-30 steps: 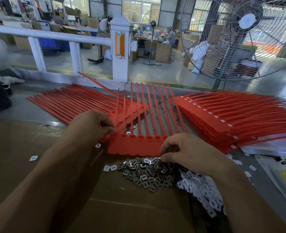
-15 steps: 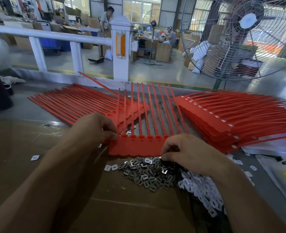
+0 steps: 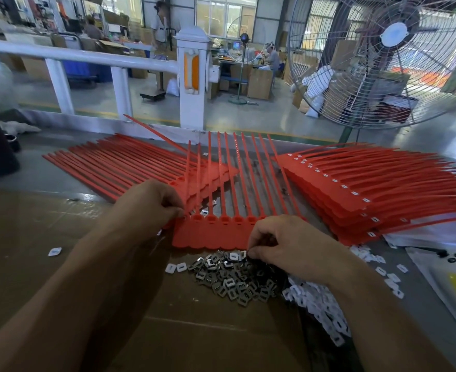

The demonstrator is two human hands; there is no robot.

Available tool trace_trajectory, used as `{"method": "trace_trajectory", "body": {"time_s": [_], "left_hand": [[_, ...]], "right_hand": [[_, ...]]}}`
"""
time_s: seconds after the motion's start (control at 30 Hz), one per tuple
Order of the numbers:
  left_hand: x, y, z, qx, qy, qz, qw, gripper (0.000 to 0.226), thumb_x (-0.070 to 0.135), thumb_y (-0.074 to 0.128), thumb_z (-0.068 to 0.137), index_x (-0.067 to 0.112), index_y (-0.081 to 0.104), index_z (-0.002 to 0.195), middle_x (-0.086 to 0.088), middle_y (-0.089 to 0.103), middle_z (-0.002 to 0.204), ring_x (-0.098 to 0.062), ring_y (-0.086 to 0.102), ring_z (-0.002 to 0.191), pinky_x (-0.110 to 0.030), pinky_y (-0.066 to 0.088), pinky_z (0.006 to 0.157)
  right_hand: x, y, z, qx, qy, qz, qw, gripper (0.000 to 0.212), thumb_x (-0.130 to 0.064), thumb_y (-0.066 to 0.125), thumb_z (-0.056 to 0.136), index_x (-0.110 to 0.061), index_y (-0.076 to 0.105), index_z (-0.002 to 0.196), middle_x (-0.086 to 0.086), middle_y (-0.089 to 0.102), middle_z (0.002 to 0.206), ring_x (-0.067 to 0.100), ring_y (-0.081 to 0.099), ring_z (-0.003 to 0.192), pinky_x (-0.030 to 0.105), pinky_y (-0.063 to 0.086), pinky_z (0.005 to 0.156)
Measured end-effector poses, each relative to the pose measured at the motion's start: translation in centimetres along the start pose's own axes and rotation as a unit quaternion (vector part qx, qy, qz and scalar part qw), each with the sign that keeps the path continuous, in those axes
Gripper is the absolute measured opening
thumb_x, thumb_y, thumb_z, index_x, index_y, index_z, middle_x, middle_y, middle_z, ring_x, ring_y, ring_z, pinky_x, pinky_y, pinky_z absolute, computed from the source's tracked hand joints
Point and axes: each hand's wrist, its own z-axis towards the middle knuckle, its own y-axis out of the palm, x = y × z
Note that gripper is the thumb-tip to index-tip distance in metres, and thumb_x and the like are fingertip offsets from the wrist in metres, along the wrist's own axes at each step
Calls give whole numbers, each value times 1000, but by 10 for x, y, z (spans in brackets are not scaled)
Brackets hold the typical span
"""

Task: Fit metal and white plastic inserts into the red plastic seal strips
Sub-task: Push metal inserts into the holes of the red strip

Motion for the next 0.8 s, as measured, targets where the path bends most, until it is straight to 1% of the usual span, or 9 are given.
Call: {"method": "trace_trajectory", "body": {"time_s": [0.1,0.23,0.33,0.4,0.47,0.53,0.63,0.73,0.8], "left_hand": [[0,0,-1,8,-5,-24,1000,16,25,77,88,35,73,75,18,71,77,-1,67,73,-30,57,69],[1,-1,-2,57,20,-40,997,21,24,76,89,35,70,73,17,69,71,4,64,69,-22,47,61],[6,-1,-4,95,54,-62,992,20,24,75,90,36,70,75,16,69,72,5,64,72,-20,45,60],[15,3,-8,88,95,-72,989,19,25,74,90,39,68,78,20,69,75,5,64,75,-17,45,61],[26,10,-13,62,134,-77,986,19,27,74,89,43,66,83,27,67,81,9,63,80,-9,43,62],[34,19,-16,46,161,-90,982,17,26,75,88,41,69,89,25,68,85,7,63,84,-6,45,65],[43,29,-19,44,196,-103,974,12,26,77,87,34,73,96,21,68,89,0,63,88,-9,46,72],[48,34,-21,33,222,-108,968,12,30,75,87,34,72,98,20,66,89,-4,61,86,-13,46,71],[51,36,-22,19,233,-121,965,12,31,74,88,34,72,99,18,66,90,-6,62,85,-14,46,70]], "right_hand": [[2,-1,-1,0,3,14,1000,8,-38,71,96,-39,69,88,-23,68,93,-13,60,89,15,46,74],[3,-2,-3,5,10,38,999,9,-38,66,100,-37,67,91,-22,68,90,-10,63,84,16,46,68],[2,0,-2,53,0,82,995,11,-39,63,101,-37,66,91,-30,65,86,-9,61,75,15,42,66],[0,6,3,105,-2,147,984,11,-37,65,100,-34,68,90,-23,68,83,-6,61,69,18,42,66],[-5,12,8,140,11,243,960,10,-30,69,98,-30,72,89,-15,71,79,-4,59,62,19,45,65],[-9,17,12,160,25,305,939,11,-23,69,98,-27,74,90,-11,73,77,-2,58,61,19,47,62],[-12,20,15,164,35,360,918,16,-15,68,99,-26,77,90,-7,73,74,3,59,61,20,51,59],[-13,21,16,151,27,386,910,14,-13,69,98,-25,76,96,-8,68,68,5,60,59,18,51,58],[-13,22,17,155,22,391,907,12,-15,71,97,-25,74,104,-7,70,71,5,62,60,19,52,58]]}}
